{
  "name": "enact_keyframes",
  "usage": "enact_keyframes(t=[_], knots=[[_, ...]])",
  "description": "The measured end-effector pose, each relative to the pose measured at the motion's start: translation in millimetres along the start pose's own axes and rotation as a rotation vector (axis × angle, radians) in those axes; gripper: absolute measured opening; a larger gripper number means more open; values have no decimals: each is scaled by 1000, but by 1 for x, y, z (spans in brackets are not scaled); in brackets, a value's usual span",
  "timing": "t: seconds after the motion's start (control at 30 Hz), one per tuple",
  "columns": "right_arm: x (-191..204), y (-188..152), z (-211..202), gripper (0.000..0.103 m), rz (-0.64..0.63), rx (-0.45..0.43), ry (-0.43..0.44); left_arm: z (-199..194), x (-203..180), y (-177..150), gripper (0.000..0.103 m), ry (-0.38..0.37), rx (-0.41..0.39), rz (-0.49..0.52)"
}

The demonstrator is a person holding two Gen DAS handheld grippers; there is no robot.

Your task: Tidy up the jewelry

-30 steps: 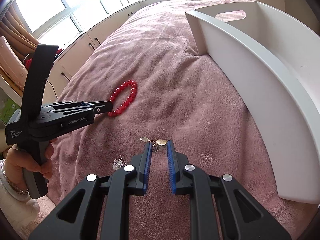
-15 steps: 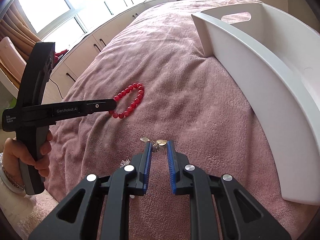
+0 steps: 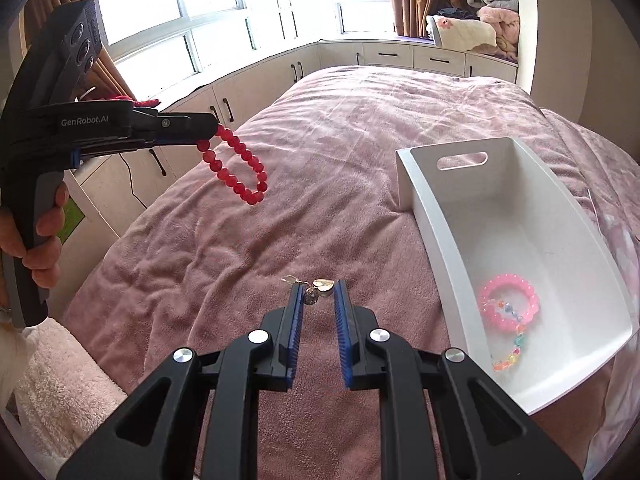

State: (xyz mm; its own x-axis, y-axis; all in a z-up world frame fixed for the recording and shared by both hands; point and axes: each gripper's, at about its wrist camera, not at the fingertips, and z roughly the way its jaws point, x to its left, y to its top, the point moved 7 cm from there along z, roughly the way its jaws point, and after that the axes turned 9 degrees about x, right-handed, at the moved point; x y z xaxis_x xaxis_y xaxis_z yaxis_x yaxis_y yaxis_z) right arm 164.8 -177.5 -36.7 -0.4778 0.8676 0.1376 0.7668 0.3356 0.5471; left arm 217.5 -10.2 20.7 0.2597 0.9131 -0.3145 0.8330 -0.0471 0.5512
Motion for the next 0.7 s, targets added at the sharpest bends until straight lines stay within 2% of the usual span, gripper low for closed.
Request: enact_keyframes(t=[0.2,0.4,0.6,0.7], knots=[[-15,23,-67,17,-37,-112,-62,-25,-41,21,15,-40,-51,69],[-47,35,-116,17,-3,-196,-129,-32,-92,38,15,-78,-75,146],[-81,33,-139,17,53,-223,-151,-24,-139,50,15,-74,-73,245],[-92,27,-145,17,74,-228,-150,-16,-144,46,18,-46,-72,254]])
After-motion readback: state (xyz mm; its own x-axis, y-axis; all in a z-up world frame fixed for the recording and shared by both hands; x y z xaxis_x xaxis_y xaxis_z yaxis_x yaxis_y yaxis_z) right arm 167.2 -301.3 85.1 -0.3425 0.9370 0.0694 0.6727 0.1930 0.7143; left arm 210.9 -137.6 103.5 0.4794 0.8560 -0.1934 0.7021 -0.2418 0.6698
